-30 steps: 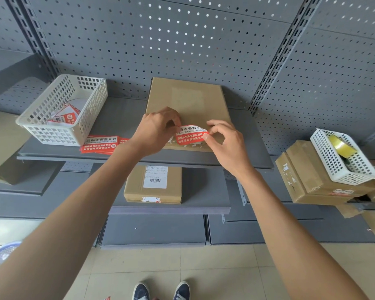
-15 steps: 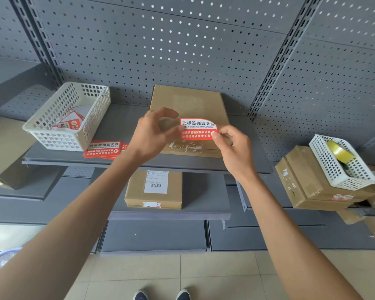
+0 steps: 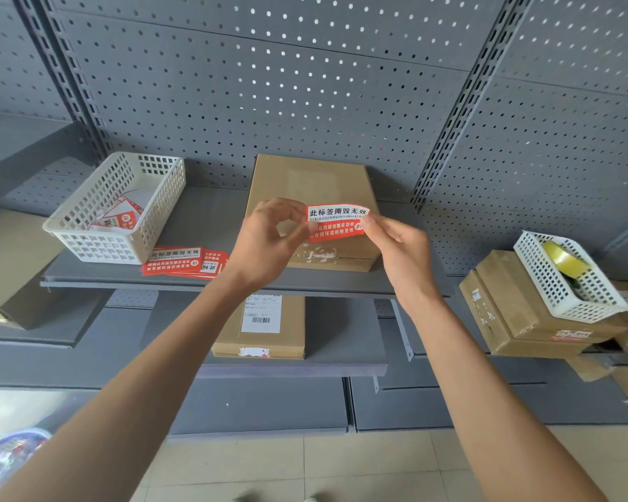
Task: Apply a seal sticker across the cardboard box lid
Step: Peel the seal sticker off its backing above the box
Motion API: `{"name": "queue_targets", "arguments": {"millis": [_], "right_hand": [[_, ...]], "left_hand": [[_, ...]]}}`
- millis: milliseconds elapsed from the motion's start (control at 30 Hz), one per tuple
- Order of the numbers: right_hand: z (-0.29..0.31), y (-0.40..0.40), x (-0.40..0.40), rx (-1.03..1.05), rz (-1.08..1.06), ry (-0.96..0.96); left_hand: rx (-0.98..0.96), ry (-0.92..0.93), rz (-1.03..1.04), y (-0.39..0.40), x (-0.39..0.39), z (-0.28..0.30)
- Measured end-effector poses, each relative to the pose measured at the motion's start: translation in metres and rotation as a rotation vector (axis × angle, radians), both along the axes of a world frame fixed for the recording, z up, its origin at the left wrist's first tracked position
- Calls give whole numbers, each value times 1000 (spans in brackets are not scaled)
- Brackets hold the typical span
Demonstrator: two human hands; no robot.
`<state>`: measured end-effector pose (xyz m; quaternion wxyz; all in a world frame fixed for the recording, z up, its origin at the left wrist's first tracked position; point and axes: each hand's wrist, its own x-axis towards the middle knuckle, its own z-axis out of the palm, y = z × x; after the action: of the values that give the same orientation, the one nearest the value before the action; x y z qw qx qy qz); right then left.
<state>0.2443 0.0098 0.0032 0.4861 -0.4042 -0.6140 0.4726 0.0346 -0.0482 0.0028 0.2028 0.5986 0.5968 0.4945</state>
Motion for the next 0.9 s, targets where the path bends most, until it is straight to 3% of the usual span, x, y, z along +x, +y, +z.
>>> {"name": "queue_targets", "arguments": {"millis": [333, 733, 900], "right_hand": [[-5, 7, -1, 6, -116, -55], [-3, 6, -8, 78, -94, -47], [-8, 2, -7, 63, -97, -83]], "left_hand": [[-15, -19, 31, -1, 1, 2], [-38, 5, 56, 1, 3, 4], [-33, 18, 163, -7, 5, -1]]}}
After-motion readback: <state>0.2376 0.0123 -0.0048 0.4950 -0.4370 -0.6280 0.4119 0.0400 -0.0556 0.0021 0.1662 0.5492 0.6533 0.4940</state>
